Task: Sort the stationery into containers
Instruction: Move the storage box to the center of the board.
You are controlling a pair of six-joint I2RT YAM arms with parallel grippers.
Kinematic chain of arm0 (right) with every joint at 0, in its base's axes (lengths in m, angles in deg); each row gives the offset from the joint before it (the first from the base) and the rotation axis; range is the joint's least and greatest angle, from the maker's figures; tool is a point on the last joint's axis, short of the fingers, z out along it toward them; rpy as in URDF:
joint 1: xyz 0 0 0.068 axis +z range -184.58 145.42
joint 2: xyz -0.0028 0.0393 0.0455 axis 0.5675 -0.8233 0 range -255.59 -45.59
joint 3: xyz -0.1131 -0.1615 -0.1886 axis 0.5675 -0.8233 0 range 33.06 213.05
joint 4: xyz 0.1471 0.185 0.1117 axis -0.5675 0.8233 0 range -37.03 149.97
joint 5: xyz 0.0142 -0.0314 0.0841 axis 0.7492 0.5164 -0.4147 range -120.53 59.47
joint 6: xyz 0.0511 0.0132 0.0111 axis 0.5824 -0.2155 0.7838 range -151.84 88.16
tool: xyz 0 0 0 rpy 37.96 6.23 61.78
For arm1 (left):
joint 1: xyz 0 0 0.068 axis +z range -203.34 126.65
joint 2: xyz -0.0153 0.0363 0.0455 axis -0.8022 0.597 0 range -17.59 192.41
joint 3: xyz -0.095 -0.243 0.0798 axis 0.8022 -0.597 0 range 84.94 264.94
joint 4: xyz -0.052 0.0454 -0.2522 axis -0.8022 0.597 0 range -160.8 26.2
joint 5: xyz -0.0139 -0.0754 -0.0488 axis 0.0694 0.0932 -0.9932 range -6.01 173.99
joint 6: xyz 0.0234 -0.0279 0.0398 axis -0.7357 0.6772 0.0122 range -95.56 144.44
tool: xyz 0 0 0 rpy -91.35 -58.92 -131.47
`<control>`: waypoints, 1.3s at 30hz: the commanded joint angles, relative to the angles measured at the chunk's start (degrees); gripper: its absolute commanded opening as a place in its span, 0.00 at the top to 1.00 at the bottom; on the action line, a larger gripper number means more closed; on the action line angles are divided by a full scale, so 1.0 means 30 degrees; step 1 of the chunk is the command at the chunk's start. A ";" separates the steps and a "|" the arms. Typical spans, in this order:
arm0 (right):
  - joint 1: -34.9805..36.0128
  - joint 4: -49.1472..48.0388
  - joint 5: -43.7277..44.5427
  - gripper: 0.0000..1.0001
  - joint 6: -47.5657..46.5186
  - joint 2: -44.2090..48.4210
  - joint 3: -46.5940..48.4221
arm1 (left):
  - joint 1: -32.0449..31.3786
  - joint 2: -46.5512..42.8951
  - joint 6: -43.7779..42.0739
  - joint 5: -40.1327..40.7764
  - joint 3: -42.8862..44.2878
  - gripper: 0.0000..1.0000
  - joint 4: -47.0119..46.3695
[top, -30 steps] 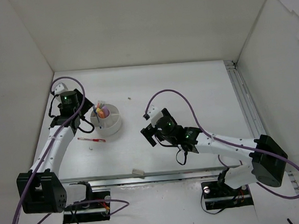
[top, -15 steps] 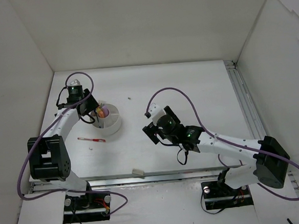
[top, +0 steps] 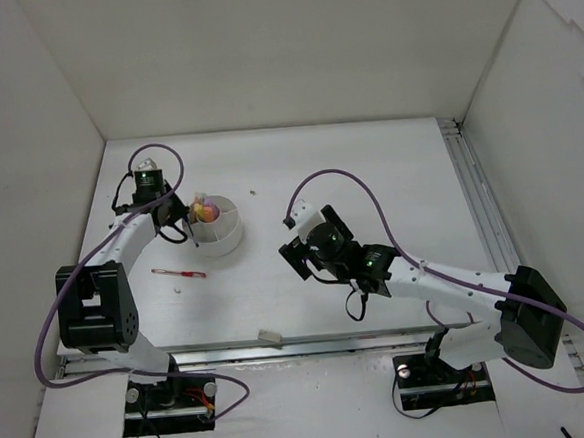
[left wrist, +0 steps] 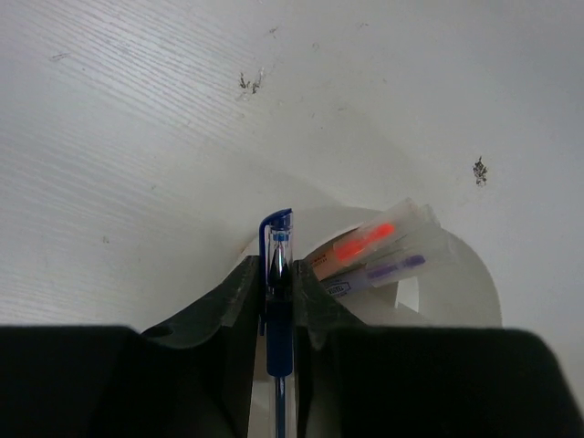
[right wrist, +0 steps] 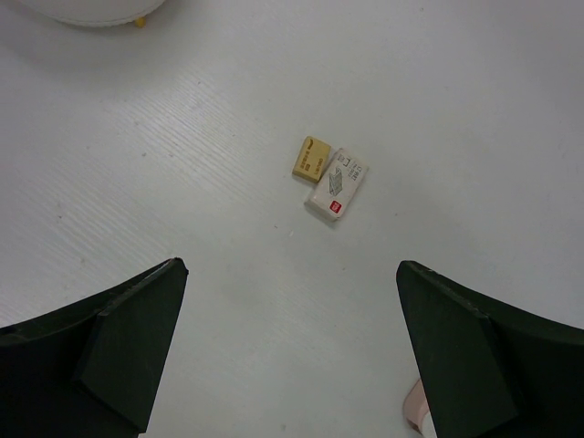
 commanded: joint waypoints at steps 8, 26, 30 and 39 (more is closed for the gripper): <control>-0.0083 -0.0782 0.0146 0.02 0.0175 0.0947 0.0609 | -0.0686 -0.4754 0.1119 0.2671 -0.2165 1.00 -0.0115; -0.0112 -0.1984 -0.0352 0.02 -0.0234 0.1504 -0.0035 | -0.3583 -1.1179 -0.4990 0.0579 -0.7589 1.00 -1.3290; -0.0083 -0.2480 -0.0470 0.02 -0.0293 0.1972 -0.0678 | -0.4520 -1.0622 -0.7689 -0.2592 -0.7587 1.00 -1.5814; -0.0142 -0.2717 -0.0001 0.02 -0.0762 0.3612 -0.1792 | -0.5520 -0.6030 -1.0482 -0.6754 -0.5714 1.00 -1.9244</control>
